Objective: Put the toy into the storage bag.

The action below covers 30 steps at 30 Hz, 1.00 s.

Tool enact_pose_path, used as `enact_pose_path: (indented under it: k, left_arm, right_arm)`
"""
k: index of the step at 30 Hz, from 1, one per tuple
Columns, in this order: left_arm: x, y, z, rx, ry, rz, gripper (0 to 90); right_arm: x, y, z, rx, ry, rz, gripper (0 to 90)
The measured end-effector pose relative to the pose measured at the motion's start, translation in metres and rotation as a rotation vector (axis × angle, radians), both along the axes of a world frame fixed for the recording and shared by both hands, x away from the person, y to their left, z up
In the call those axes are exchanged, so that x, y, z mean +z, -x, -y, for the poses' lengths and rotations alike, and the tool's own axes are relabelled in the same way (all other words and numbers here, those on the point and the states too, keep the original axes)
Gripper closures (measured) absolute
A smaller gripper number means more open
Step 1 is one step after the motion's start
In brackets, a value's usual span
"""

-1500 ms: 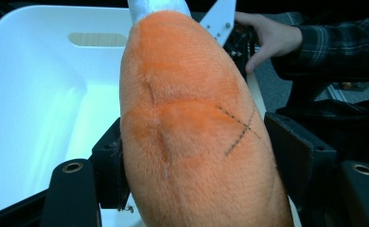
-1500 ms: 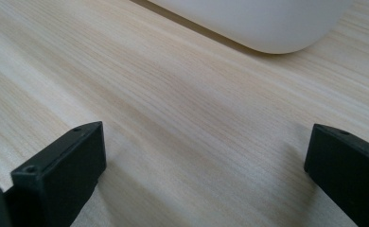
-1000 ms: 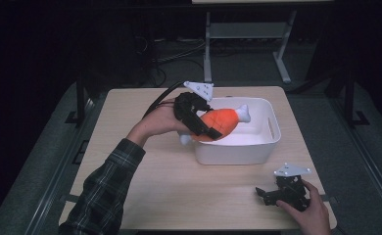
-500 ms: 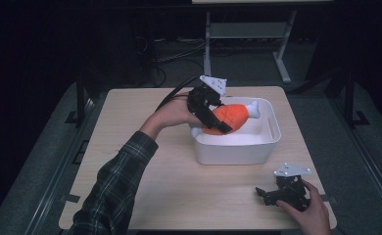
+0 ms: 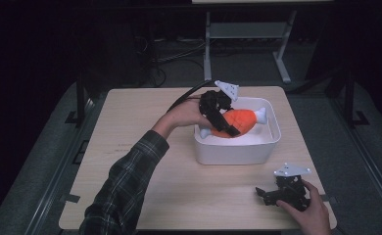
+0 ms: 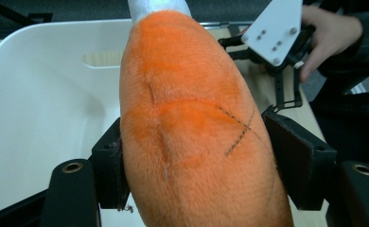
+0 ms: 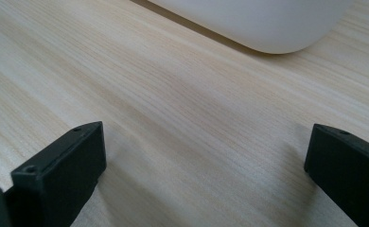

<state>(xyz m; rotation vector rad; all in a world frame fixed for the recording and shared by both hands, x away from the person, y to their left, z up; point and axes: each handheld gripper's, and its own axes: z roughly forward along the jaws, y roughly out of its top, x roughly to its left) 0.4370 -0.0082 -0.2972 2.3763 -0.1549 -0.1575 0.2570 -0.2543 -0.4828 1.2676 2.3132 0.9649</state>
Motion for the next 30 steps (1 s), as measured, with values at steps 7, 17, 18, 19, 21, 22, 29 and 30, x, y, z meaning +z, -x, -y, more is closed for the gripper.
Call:
enact_pose_path:
  k: [7, 17, 18, 19, 21, 22, 29, 30]
  left_arm:
    - [-0.007, -0.001, 0.007, -0.017, -0.01, 0.007, 30.3]
    - [-0.017, -0.002, 0.014, -0.027, -0.048, 0.012, 30.1]
    - [-0.017, -0.002, 0.015, -0.031, -0.048, 0.013, 29.9]
    - [-0.017, -0.002, 0.015, -0.035, -0.054, 0.013, 29.8]
    - [-0.019, -0.001, 0.016, -0.036, -0.054, 0.01, 29.4]
    - [-0.019, -0.001, 0.017, -0.037, -0.06, 0.011, 29.2]
    - [-0.017, -0.001, 0.016, -0.034, -0.04, -0.002, 28.5]
    - [-0.016, -0.001, 0.016, -0.034, -0.042, 0.0, 28.5]
  right_arm:
    - [0.0, 0.0, 0.0, 0.0, 0.0, 0.0, 0.0]
    - [0.0, 0.0, 0.0, 0.001, 0.001, 0.002, 0.0]
    - [0.0, 0.0, 0.0, 0.001, 0.001, 0.002, 0.0]
    - [0.0, 0.0, 0.0, 0.001, 0.001, 0.002, 0.0]
    - [0.0, 0.0, 0.0, 0.0, 0.0, 0.0, 0.0]
    - [0.0, 0.0, 0.0, 0.0, 0.0, 0.0, 0.0]
    - [0.0, 0.0, 0.0, 0.0, 0.0, 0.0, 0.0]
    - [0.0, 0.0, 0.0, 0.0, 0.0, 0.0, 0.0]
